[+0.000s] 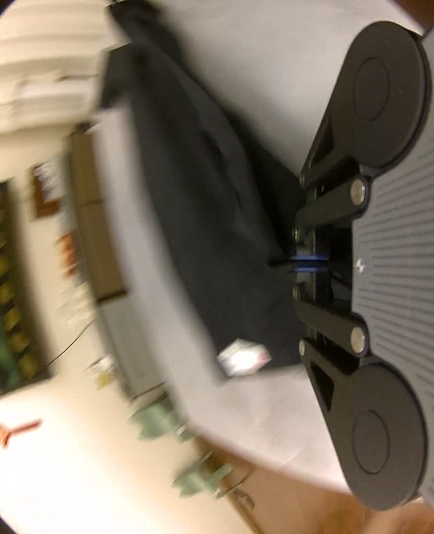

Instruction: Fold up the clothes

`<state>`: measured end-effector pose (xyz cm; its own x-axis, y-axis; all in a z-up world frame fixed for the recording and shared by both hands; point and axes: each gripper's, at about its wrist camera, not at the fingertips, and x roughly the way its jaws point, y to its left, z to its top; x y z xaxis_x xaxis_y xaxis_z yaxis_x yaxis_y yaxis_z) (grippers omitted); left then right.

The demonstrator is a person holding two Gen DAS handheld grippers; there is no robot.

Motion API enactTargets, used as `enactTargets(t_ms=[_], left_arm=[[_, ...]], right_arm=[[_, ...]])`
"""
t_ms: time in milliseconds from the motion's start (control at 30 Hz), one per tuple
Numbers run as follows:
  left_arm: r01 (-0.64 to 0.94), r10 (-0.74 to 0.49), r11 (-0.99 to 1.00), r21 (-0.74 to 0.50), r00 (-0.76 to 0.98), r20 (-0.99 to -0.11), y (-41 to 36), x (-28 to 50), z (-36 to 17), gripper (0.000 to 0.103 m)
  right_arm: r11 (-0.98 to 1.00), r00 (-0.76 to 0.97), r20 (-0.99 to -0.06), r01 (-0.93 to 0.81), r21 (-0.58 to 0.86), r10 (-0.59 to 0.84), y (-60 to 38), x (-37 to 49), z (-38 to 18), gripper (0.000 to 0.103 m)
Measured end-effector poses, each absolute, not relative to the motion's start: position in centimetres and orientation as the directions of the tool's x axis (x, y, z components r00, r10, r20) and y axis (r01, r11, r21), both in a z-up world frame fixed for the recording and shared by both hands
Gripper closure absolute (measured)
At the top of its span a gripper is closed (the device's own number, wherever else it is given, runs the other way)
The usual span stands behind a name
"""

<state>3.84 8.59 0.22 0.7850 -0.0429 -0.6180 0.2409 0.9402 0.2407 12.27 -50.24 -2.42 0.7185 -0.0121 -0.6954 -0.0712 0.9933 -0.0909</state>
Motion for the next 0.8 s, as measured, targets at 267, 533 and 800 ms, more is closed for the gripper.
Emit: enactTargets(t_ms=[267, 533, 800], left_arm=[[0.071, 0.120, 0.949, 0.307, 0.820, -0.559, 12.3, 16.0, 8.1, 0.100], [-0.046, 0.110, 0.993, 0.112, 0.733, -0.672, 18.5, 17.9, -1.2, 0.100], [-0.114, 0.049, 0.992, -0.048, 0.720, -0.692, 24.6, 20.7, -1.8, 0.100]], right_arm=[[0.923, 0.807, -0.555, -0.031, -0.383, -0.203, -49.4, 13.1, 11.3, 0.088], [0.984, 0.663, -0.747, -0.158, -0.079, 0.046, -45.8, 8.5, -5.7, 0.021], [0.985, 0.646, -0.757, -0.170, -0.015, 0.100, -45.1, 12.8, -10.9, 0.057]])
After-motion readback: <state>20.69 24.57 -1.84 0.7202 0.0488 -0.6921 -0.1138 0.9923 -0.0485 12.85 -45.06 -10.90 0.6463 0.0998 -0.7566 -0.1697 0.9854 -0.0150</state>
